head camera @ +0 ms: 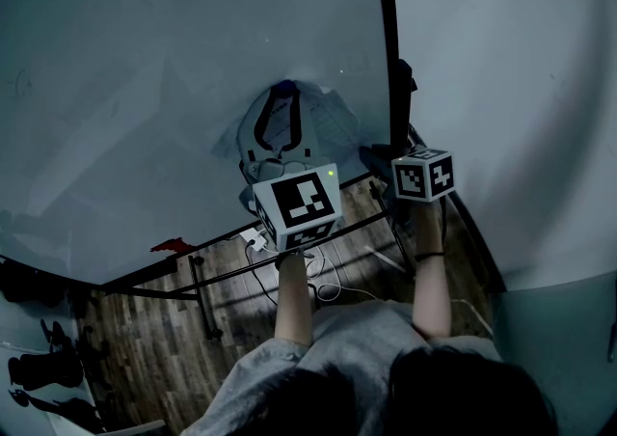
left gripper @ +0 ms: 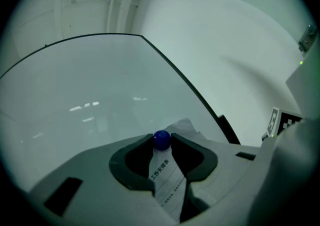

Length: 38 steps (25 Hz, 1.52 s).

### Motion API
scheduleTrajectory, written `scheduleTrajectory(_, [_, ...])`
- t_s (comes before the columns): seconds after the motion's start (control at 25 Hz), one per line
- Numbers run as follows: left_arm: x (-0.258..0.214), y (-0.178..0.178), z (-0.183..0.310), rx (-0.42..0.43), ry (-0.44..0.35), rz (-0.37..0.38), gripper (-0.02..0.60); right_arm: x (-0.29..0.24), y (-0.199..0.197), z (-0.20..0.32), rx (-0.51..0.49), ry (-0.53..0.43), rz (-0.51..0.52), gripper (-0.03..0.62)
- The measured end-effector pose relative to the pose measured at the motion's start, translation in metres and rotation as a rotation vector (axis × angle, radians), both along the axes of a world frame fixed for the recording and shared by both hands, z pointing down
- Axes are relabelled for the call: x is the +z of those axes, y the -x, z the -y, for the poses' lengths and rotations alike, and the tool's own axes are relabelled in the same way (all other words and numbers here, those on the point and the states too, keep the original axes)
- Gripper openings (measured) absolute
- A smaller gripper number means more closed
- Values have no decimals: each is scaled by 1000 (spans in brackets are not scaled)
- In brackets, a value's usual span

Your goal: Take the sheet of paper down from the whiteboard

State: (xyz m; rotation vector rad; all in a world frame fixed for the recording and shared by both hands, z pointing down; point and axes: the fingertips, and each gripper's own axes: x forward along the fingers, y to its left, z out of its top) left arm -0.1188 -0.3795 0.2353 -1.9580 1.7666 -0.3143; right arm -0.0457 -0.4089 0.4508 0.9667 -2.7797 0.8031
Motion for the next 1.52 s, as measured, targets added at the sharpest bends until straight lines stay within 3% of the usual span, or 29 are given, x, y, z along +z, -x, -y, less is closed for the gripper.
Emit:
scheduleTrajectory(0.2, [-1,-1,0,17,0,-36,118,0,-3,2,14,9,6,2])
scheduleTrajectory(0.36, [-5,2,-3,-7,3,-51,120,14,-11,3,37,33,-46,2])
scheduleTrajectory(0.72, [-5,1,-4,-5,-2,-72,118,16,-24,2,55,43,-4,1])
scheduleTrajectory(1.12, [-2,1,-11,44,4,-145,120,5,-40,2,96,-17,7,2])
scheduleTrajectory(1.52, [16,21,-31,-18,51,-205,120,-6,-52,-10,132,-61,42,2])
